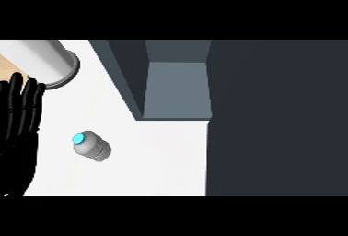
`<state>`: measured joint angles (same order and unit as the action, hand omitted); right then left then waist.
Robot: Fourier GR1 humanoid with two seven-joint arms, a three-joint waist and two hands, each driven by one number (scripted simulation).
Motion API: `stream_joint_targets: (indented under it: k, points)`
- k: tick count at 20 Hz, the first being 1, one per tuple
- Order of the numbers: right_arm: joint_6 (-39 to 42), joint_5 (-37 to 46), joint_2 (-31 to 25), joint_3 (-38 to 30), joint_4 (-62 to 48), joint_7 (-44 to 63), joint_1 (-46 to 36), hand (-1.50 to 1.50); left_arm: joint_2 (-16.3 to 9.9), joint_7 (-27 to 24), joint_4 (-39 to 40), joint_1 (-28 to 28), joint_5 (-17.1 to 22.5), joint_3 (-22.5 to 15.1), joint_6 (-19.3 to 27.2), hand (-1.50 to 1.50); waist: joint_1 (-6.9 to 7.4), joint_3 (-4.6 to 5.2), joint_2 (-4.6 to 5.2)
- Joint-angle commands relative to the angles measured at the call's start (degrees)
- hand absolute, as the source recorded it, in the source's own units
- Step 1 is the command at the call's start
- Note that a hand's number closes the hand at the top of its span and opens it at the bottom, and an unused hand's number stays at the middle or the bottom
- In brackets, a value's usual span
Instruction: Pick up the bottled water, place it into the cabinet and close the cabinet
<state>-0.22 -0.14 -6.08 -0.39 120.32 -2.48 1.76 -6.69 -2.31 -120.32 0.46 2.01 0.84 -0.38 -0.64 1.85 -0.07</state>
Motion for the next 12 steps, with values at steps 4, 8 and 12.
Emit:
stream_joint_targets:
  k: [4,8,12]
  points:
    - [0.51,-1.5,0.46,-0.28,3.81,2.22,4.06,-1.5,-7.28,-0.63,5.35,-2.75,14.39,10.66,-9.99,-1.5,0.4,-1.81,0.01]
    - [9.03,-8.96,-0.18,8.49,7.62,6.36,9.42,-1.5,-3.08,6.23,11.13,-1.51,18.37,5.24,-10.01,-1.5,-0.36,-1.83,-0.1]
    - [9.22,-8.97,0.36,11.59,15.73,7.66,16.99,-1.5,-7.39,13.81,6.14,-0.74,25.34,10.21,-10.7,-1.5,0.27,-1.86,-0.23]
